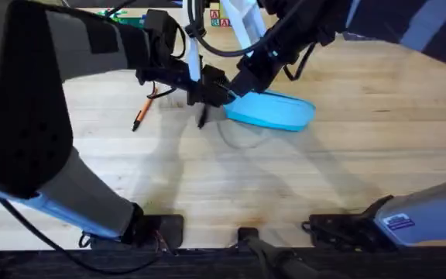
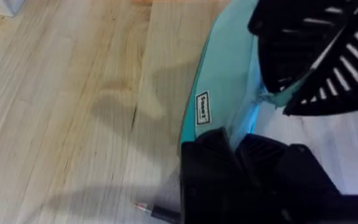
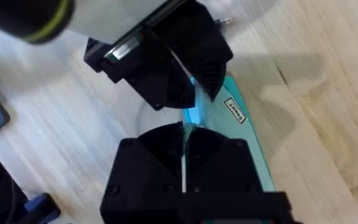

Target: Unzip the bag, pick up the pens from the table one at a time and place them inside, then zip the bag closed.

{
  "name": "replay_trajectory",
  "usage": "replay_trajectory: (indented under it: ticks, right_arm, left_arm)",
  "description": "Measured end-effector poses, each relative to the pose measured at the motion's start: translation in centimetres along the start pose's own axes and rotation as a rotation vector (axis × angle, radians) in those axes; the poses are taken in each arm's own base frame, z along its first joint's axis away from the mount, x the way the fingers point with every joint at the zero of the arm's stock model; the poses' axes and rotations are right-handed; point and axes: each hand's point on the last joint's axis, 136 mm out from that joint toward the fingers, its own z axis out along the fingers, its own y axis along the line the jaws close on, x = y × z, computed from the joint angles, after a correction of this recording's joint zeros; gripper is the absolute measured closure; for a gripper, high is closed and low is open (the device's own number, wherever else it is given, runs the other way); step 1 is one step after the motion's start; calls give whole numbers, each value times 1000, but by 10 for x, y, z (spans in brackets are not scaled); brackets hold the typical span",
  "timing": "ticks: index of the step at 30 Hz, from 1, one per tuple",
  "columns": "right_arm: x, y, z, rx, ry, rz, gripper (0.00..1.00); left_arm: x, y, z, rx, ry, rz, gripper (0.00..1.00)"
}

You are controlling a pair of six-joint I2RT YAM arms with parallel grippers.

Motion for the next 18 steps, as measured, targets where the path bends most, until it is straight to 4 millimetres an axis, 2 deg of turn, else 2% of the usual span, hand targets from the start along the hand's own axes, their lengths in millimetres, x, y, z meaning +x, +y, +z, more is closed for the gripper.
replay_trajectory:
  ticks: [3, 7, 8, 10, 13, 16, 18]
  right_arm:
    - [3, 2, 0, -7, 11, 3, 967]
    - [6, 5, 0, -17, 25, 2, 904]
    - [6, 8, 1, -29, 27, 5, 775]
    - [5, 12, 1, -45, 22, 3, 597]
    - [1, 18, 0, -65, 9, -7, 259]
    - [-2, 20, -1, -73, 1, -12, 57]
    - [-2, 21, -2, -76, 0, -12, 8]
  left_arm:
    - [0, 0, 0, 1, 0, -1, 958]
    - [0, 0, 0, 2, 0, 0, 958]
    - [0, 0, 0, 1, 0, 0, 958]
    - [-1, 0, 0, 0, 0, 3, 958]
    - [-1, 0, 1, 1, 0, 4, 959]
    - [-1, 0, 1, 1, 0, 4, 959]
    - [-1, 0, 1, 1, 0, 4, 959]
